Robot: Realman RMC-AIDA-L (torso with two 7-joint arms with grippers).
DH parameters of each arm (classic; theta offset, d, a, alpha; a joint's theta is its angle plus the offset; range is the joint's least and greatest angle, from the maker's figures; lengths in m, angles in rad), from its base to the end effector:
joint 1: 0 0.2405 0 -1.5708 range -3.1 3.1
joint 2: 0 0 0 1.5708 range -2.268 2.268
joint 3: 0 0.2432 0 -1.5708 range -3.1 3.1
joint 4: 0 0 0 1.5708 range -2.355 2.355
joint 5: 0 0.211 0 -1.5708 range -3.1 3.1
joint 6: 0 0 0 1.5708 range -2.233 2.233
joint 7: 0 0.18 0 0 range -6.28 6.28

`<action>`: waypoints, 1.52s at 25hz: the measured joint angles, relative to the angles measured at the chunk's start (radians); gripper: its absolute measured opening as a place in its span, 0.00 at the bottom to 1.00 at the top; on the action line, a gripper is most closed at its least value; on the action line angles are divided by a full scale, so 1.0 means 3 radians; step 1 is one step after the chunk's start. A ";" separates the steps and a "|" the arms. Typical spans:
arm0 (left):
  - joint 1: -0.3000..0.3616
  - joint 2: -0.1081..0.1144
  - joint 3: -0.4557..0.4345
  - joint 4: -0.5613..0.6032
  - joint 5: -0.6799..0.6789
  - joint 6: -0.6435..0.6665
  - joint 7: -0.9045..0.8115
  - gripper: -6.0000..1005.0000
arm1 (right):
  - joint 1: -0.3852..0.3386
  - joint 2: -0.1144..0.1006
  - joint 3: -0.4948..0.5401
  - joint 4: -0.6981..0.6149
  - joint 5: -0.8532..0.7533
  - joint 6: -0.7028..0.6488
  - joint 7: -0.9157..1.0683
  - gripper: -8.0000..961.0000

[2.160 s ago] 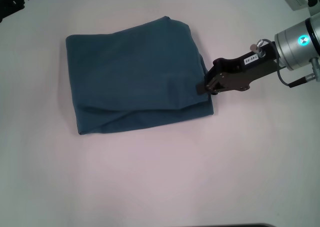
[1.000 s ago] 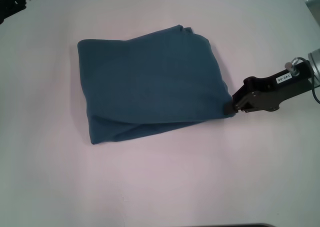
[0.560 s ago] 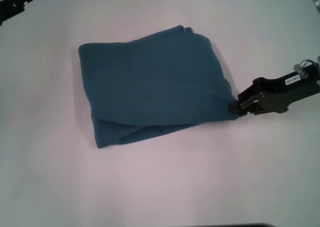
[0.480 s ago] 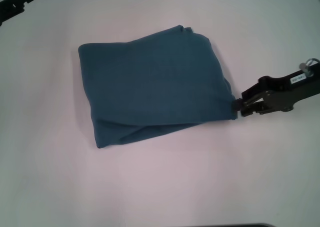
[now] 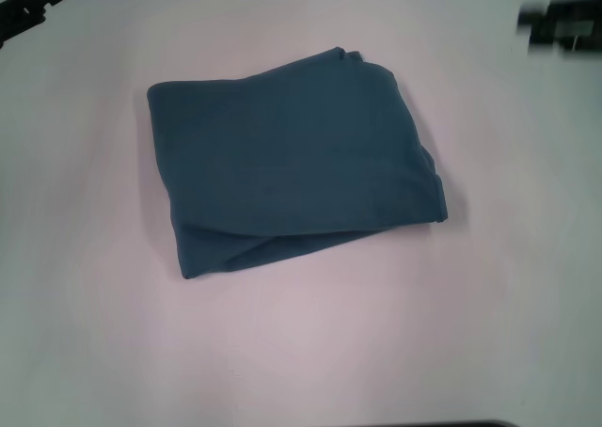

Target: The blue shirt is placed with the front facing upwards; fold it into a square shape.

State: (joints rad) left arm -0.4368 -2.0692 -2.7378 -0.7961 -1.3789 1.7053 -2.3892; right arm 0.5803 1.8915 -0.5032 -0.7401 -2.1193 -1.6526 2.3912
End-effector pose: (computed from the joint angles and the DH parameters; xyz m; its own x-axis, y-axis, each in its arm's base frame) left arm -0.2445 0.3394 0.0783 -0.1311 0.7130 0.6888 0.8153 -0.3178 0.4841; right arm 0.2630 0.3693 0.0808 0.1445 -0.8491 -0.5081 -0.9515 -0.2603 0.1642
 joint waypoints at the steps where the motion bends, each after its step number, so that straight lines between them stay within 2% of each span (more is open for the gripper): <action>1: 0.0000 0.0002 0.0001 0.0000 0.0000 0.0000 -0.0007 0.78 | -0.0033 0.0009 0.0028 0.0003 0.0210 -0.0036 -0.0260 0.53; 4: 0.0000 0.0004 -0.0003 0.0000 0.0000 -0.0013 -0.0032 0.78 | -0.0128 0.0101 0.0030 0.0000 0.0529 -0.0027 -0.1057 0.58; 10: 0.0065 -0.0014 0.0014 0.0004 0.0000 -0.0006 0.0064 0.78 | -0.0244 0.0262 0.0010 -0.0034 0.0227 0.0158 -0.2338 0.73; 15: 0.0174 -0.0066 -0.0002 0.0005 -0.0001 0.0081 0.0251 0.78 | -0.0432 0.0366 0.0043 -0.0031 0.0207 0.0548 -0.2697 0.92; 17: 0.0198 -0.0082 -0.0016 0.0000 -0.0007 0.0093 0.0253 0.78 | -0.0472 0.0377 0.0053 0.0001 0.0211 0.0713 -0.2709 0.95; 20: 0.0173 -0.0116 -0.0030 0.0003 -0.0010 0.0040 0.0264 0.78 | -0.0469 0.0374 0.0031 0.0147 0.0197 0.0900 -0.2676 0.99; 24: 0.0070 -0.0148 0.0009 0.0006 0.0001 -0.0039 0.0278 0.78 | -0.0296 0.0305 -0.0085 0.0444 0.0090 0.0952 -0.2298 0.99; 27: 0.0039 -0.0150 0.0026 0.0006 -0.0003 -0.0042 0.0278 0.78 | -0.0079 0.0209 -0.0186 0.0588 -0.0136 0.0948 -0.1632 0.99; 30: 0.0012 -0.0153 0.0033 0.0004 -0.0008 -0.0043 0.0279 0.78 | 0.0144 0.0144 -0.0218 0.0642 -0.0341 0.0969 -0.0817 0.99; 35: -0.0013 -0.0167 0.0038 -0.0013 0.0006 -0.0045 0.0289 0.78 | 0.0470 0.0086 -0.0329 0.0657 -0.0623 0.0972 0.0202 0.99; 38: -0.0018 -0.0170 0.0034 -0.0024 -0.0009 -0.0055 0.0277 0.78 | 0.0676 0.0075 -0.0561 0.0683 -0.0817 0.1005 0.0589 0.99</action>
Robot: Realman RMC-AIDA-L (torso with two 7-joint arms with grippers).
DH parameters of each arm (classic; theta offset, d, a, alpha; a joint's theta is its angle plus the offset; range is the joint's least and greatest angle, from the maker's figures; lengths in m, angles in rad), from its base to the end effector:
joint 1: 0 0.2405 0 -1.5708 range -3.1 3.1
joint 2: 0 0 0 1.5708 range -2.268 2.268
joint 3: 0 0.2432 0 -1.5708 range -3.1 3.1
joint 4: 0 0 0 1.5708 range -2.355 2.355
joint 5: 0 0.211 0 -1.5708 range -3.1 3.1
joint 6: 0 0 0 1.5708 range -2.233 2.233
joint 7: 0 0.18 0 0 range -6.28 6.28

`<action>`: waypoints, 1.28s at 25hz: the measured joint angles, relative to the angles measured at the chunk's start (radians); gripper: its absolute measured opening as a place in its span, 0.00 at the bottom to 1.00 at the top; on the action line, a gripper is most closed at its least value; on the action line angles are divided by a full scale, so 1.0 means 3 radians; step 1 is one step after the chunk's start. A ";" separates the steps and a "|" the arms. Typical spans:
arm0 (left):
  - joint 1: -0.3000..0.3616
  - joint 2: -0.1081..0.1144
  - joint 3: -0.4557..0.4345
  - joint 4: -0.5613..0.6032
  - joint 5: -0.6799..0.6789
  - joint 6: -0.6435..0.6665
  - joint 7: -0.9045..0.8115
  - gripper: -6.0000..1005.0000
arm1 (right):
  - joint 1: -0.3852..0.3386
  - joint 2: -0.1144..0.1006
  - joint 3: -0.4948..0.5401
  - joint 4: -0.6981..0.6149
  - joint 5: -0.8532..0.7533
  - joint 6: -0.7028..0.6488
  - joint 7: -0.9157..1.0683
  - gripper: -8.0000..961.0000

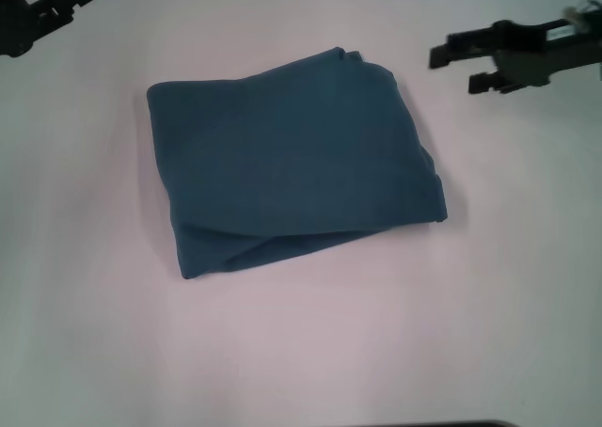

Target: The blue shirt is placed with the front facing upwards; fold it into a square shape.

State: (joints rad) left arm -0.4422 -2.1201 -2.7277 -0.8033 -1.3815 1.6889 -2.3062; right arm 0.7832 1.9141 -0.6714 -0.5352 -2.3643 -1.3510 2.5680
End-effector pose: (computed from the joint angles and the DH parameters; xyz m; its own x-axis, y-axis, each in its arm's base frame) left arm -0.2350 0.3395 0.0603 -0.0879 0.6954 0.7133 0.8082 -0.3688 0.4592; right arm 0.2572 0.4097 0.0072 0.1008 -0.9381 -0.3314 -0.9949 -0.0933 -0.0384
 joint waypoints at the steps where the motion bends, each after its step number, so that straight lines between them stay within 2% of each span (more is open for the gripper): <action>1: -0.0005 0.0000 -0.0006 -0.0003 -0.0001 -0.0010 -0.0014 0.78 | 0.0049 -0.0003 -0.0053 0.0021 -0.0063 0.0031 0.0072 0.99; 3: -0.0015 0.0015 -0.0011 -0.0006 -0.0003 -0.0048 -0.0063 0.78 | 0.0175 -0.0028 -0.0157 0.0103 -0.0236 0.0101 0.0241 0.99; 6: -0.0034 0.0076 0.0002 -0.0007 -0.0001 -0.0098 -0.0151 0.78 | 0.0319 -0.0076 -0.0204 0.0214 -0.0412 0.0133 0.0391 0.99; 9: -0.0043 0.0130 0.0005 -0.0007 0.0004 -0.0106 -0.0163 0.78 | 0.0384 -0.0069 -0.0195 0.0226 -0.0443 0.0158 0.0480 0.99; 18: -0.0026 0.0142 -0.0008 -0.0007 -0.0001 -0.0082 -0.0132 0.78 | 0.0626 0.0086 -0.0192 0.0606 -0.0430 0.0612 0.0536 0.99; 25: -0.0020 0.0137 0.0001 0.0013 -0.0001 -0.0079 -0.0072 0.78 | 0.0669 0.0189 -0.0175 0.0681 -0.0391 0.0831 0.0568 0.99; 32: -0.0022 0.0133 0.0001 0.0014 0.0000 -0.0047 -0.0066 0.78 | 0.0704 0.0234 -0.0204 0.0760 -0.0386 0.0937 0.0570 0.99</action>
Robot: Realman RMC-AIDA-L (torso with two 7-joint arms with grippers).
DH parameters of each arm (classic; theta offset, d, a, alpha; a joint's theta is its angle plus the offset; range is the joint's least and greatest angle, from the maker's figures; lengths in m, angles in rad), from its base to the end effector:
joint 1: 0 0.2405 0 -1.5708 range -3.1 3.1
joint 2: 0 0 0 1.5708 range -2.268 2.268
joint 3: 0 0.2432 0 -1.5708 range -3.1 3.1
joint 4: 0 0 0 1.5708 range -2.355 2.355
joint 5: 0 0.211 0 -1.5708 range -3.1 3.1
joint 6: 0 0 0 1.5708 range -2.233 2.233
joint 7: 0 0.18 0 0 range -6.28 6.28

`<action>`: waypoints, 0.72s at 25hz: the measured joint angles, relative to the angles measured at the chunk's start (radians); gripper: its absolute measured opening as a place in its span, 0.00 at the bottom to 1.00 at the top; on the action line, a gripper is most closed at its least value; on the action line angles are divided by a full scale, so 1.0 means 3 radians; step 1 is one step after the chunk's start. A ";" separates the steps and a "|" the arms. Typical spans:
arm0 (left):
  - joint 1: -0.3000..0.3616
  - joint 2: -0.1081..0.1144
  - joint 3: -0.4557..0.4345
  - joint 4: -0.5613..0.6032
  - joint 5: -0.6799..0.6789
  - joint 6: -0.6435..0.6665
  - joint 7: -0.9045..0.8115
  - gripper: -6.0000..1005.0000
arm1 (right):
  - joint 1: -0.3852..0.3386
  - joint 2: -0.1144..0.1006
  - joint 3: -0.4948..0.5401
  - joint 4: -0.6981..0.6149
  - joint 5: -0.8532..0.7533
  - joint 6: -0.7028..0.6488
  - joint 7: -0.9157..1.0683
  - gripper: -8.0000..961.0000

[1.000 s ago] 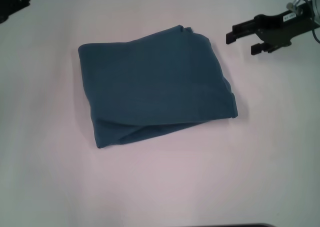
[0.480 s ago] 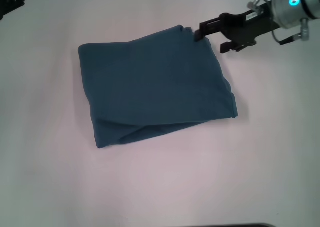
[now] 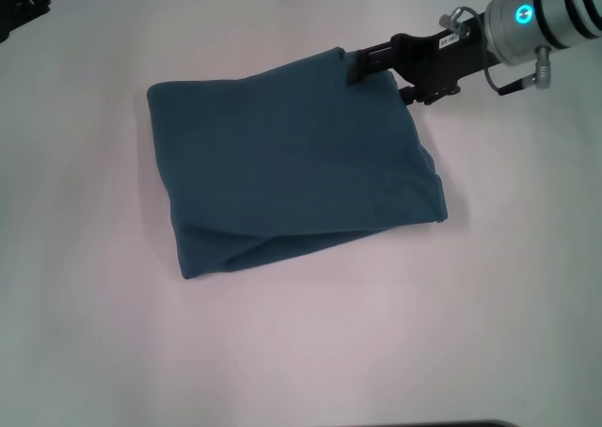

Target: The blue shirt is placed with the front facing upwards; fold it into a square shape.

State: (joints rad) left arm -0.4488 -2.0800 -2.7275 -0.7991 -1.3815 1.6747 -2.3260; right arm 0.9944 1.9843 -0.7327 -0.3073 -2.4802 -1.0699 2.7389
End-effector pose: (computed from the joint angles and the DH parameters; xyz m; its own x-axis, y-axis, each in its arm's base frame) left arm -0.2409 0.3458 0.0744 -0.0821 0.6865 0.7225 0.8253 -0.3595 0.4354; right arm 0.2185 0.4331 -0.0653 0.0550 -0.9561 -0.2879 -0.9909 -0.0167 -0.1337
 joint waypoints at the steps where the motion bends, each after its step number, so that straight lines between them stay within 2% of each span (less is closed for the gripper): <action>1: 0.0000 0.0000 0.0000 0.0000 0.0000 0.0000 0.0000 0.78 | 0.0002 0.0002 0.0000 0.0000 0.0000 -0.0002 0.0000 0.99; 4: -0.0012 -0.0006 0.0001 0.0000 0.0001 0.0024 0.0001 0.78 | 0.0002 0.0002 -0.0002 -0.0023 -0.0001 -0.0015 0.0032 0.99; 9: -0.0016 -0.0010 0.0005 0.0004 0.0008 0.0051 0.0002 0.78 | -0.0042 -0.0041 0.0021 -0.0040 -0.0002 -0.0036 0.0081 0.87; 15: -0.0018 -0.0010 0.0005 0.0005 0.0008 0.0052 0.0002 0.78 | -0.0030 -0.0035 0.0001 -0.0043 -0.0003 -0.0024 0.0084 0.62; 18: -0.0021 -0.0010 0.0006 0.0005 0.0007 0.0048 0.0001 0.78 | -0.0014 -0.0034 -0.0001 -0.0046 -0.0009 -0.0021 0.0084 0.54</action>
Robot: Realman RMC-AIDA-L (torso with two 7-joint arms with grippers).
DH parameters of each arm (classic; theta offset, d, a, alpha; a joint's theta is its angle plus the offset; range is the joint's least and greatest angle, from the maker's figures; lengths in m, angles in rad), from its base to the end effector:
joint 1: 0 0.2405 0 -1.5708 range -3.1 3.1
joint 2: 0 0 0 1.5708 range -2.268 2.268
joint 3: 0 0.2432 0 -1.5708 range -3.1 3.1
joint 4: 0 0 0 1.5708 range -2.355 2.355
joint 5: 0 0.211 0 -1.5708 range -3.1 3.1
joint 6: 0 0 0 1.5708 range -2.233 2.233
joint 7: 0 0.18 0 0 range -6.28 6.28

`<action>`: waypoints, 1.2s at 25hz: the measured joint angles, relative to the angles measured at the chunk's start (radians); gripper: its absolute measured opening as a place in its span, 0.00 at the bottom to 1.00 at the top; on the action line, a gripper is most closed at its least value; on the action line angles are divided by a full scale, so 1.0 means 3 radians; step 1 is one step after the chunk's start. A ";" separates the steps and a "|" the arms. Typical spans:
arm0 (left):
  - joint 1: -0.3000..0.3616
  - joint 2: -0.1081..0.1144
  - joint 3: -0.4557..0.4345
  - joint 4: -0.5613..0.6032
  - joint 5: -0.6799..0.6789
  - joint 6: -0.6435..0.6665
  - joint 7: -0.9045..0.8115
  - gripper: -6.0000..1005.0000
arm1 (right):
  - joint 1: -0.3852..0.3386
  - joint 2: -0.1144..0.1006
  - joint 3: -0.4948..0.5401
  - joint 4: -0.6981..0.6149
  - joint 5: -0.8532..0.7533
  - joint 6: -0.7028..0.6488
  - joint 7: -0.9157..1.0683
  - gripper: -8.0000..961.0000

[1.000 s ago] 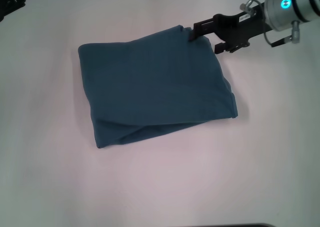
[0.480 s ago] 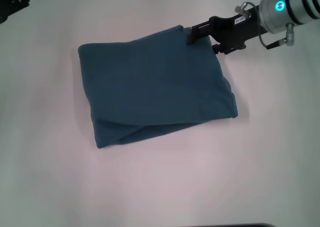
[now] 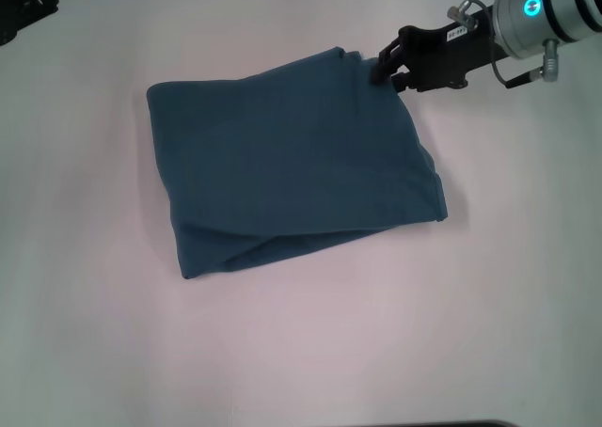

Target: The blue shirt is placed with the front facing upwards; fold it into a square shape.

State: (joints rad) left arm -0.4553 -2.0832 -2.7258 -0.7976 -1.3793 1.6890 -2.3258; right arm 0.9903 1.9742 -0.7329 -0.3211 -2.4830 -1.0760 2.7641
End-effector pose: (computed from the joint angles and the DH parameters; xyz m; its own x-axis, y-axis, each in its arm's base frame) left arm -0.2366 0.3450 0.0719 -0.0734 0.6967 0.7136 0.8164 -0.3690 0.4443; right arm 0.2204 0.4366 -0.0579 0.0372 -0.9524 -0.3026 -0.9909 0.0042 -0.1349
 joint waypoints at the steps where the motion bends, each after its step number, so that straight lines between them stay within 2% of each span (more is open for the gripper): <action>1: 0.0000 0.0000 0.0000 0.0000 -0.0001 -0.0004 0.0000 0.78 | 0.0002 0.0000 0.0000 -0.0001 -0.0004 0.0000 0.0000 0.52; 9: -0.0006 0.0009 -0.0008 0.0000 -0.0007 -0.0025 0.0000 0.78 | 0.0002 -0.0013 -0.0001 -0.0007 0.0000 0.0008 0.0000 0.34; 13: -0.0006 0.0011 -0.0030 0.0000 -0.0009 -0.0026 0.0001 0.78 | -0.0003 0.0008 -0.0001 -0.0128 0.0003 -0.0011 0.0001 0.26; 21: -0.0004 0.0017 -0.0042 0.0008 -0.0010 -0.0035 -0.0002 0.78 | 0.0002 0.0013 -0.0010 -0.0167 -0.0027 -0.0051 0.0011 0.26; 27: -0.0027 0.0019 -0.0047 0.0010 -0.0010 -0.0051 -0.0010 0.78 | -0.0032 -0.0016 -0.0158 -0.0171 -0.0039 -0.0115 0.0044 0.32; 30: -0.0038 0.0021 -0.0047 0.0010 -0.0010 -0.0052 -0.0015 0.78 | -0.0045 -0.0008 -0.0229 -0.0176 -0.0041 -0.0077 0.0032 0.35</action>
State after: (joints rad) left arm -0.4665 -2.0770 -2.7398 -0.7945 -1.3822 1.6734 -2.3304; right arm 0.9767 1.9717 -0.8015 -0.3740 -2.4954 -1.0991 2.7737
